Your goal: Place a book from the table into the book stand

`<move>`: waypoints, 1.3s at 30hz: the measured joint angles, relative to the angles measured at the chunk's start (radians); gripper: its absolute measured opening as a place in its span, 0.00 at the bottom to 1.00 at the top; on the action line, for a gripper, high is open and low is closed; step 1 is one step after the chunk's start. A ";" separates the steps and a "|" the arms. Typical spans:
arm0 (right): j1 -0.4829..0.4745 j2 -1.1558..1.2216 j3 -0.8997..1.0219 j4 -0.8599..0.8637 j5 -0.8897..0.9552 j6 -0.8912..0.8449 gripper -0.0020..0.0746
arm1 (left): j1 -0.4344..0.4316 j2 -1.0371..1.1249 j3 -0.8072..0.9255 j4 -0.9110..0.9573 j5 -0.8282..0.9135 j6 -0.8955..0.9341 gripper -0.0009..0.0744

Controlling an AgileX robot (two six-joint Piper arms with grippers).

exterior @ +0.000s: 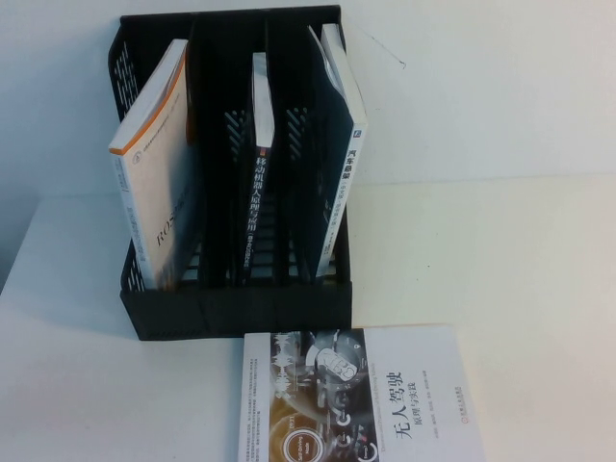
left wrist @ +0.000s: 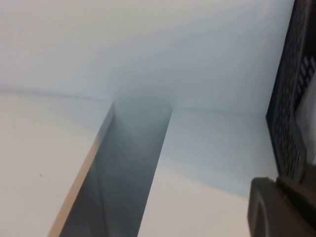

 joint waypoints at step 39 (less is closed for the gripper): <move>0.036 -0.006 0.164 0.230 0.149 -0.122 0.03 | 0.009 -0.132 0.300 -0.267 -0.067 0.372 0.01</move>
